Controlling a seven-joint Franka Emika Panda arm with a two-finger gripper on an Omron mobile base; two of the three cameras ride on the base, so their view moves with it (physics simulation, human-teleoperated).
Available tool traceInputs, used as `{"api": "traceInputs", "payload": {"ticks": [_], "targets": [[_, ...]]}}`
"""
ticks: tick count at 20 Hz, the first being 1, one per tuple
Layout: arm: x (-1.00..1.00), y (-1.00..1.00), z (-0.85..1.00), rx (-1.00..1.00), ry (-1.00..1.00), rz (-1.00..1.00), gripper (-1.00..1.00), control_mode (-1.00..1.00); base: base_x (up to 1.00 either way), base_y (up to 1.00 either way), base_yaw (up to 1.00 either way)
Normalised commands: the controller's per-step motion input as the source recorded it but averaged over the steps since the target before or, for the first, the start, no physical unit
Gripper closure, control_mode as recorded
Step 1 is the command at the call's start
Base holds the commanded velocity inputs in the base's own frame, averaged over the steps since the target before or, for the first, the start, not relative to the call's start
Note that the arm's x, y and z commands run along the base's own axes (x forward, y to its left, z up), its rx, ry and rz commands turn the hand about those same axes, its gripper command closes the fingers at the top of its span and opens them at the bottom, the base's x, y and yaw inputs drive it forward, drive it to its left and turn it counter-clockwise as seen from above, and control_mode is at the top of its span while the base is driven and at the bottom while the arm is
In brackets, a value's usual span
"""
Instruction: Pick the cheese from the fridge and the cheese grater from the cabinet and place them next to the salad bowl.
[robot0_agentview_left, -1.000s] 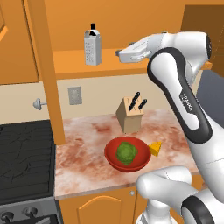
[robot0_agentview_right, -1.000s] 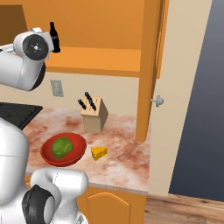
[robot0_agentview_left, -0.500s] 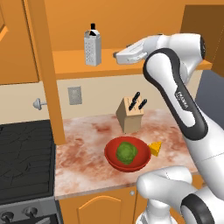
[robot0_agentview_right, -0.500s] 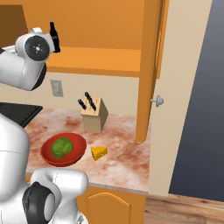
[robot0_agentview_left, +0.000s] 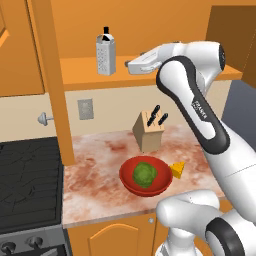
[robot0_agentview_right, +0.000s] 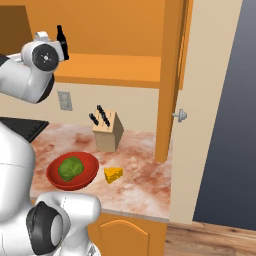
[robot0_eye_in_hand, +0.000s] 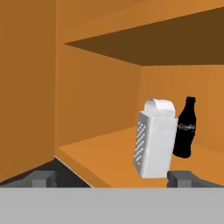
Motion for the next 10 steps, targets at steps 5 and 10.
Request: {"api": "traceInputs", "payload": {"ticks": [5, 10], "targets": [[0.04, 0.07, -0.03, 0.03, 0.00, 0.00, -1.00, -1.00, 0.00, 0.00, 0.00], [0.08, 0.12, 0.00, 0.01, 0.00, 0.00, -1.00, -1.00, 0.00, 0.00, 0.00]]}}
